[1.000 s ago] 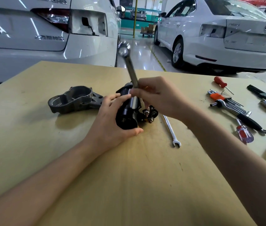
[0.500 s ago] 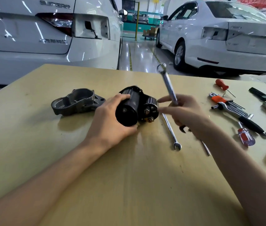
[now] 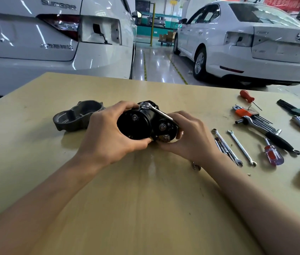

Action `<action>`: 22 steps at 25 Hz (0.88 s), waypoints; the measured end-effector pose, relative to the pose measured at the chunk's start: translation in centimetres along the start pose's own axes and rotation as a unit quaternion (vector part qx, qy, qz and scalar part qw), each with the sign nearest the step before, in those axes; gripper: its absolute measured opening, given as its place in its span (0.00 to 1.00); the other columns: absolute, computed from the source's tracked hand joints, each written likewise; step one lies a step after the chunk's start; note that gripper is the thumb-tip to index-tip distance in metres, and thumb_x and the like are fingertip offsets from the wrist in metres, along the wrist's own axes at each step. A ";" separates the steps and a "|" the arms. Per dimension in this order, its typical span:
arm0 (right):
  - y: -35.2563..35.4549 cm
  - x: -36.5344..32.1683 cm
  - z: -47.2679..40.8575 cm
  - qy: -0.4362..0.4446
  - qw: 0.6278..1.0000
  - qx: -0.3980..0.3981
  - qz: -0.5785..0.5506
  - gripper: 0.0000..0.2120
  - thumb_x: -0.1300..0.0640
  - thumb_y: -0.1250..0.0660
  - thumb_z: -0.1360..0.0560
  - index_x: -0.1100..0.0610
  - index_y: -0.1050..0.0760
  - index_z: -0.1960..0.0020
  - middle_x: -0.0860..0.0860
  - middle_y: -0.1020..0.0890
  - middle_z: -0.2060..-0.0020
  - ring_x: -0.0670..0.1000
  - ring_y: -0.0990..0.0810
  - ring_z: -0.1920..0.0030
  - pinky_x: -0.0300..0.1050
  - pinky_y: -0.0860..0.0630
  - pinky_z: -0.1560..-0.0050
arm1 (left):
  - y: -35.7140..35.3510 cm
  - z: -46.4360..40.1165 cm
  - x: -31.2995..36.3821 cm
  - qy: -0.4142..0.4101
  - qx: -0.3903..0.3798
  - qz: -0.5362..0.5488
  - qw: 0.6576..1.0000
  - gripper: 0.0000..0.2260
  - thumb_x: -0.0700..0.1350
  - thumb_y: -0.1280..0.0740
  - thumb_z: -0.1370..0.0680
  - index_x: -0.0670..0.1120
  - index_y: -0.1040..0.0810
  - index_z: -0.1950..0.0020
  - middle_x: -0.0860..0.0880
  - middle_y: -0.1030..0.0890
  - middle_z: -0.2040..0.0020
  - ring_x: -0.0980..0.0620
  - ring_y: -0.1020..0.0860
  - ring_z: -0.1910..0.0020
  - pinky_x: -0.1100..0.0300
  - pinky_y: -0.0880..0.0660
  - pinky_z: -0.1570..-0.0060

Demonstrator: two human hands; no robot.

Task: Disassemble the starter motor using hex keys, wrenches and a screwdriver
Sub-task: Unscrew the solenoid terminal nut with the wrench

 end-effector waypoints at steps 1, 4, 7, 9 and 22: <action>0.1 -0.2 0.0 0.008 1.000 0.012 -0.016 0.25 0.53 0.21 0.41 0.54 0.20 0.45 0.49 0.20 0.54 0.45 0.27 0.65 0.50 0.23 0.61 | 0.0 0.0 0.2 -0.007 -0.004 -0.001 1.000 0.30 0.49 0.18 0.44 0.51 0.20 0.44 0.63 0.21 0.54 0.64 0.22 0.54 0.72 0.27 0.48; 0.5 -0.6 0.0 0.051 0.997 0.043 -0.030 0.26 0.54 0.20 0.43 0.61 0.19 0.47 0.53 0.19 0.56 0.49 0.23 0.64 0.49 0.22 0.62 | 0.3 -0.1 0.6 -0.028 -0.006 -0.008 1.000 0.31 0.50 0.17 0.44 0.50 0.20 0.43 0.57 0.20 0.52 0.58 0.20 0.53 0.62 0.24 0.47; 0.7 -1.0 0.2 0.112 0.993 0.043 -0.011 0.28 0.55 0.18 0.42 0.65 0.20 0.47 0.57 0.19 0.57 0.56 0.19 0.63 0.51 0.21 0.64 | 0.3 -0.1 0.7 -0.047 -0.009 -0.018 0.999 0.31 0.49 0.17 0.43 0.49 0.20 0.42 0.57 0.20 0.52 0.60 0.21 0.53 0.64 0.24 0.47; 1.0 -1.5 0.4 0.143 0.989 0.047 -0.006 0.28 0.53 0.18 0.40 0.66 0.20 0.47 0.59 0.19 0.57 0.59 0.19 0.62 0.52 0.21 0.65 | 0.4 -0.1 0.9 -0.056 -0.007 -0.008 0.998 0.31 0.50 0.17 0.43 0.50 0.21 0.41 0.59 0.20 0.51 0.61 0.20 0.53 0.65 0.24 0.47; 4.4 -4.0 0.0 0.068 0.986 0.108 -0.107 0.21 0.63 0.17 0.47 0.60 0.17 0.56 0.53 0.19 0.66 0.50 0.29 0.75 0.34 0.34 0.71 | 2.1 0.0 2.3 -0.065 0.077 0.188 0.977 0.38 0.51 0.21 0.38 0.51 0.32 0.31 0.52 0.21 0.40 0.49 0.21 0.41 0.57 0.22 0.46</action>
Point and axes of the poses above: each hand's wrist, its own z-axis away from the middle knuckle, its own y-axis out of the back of the hand, x = y × z, the point moved 6 cm from there along -z, towards the middle knuckle
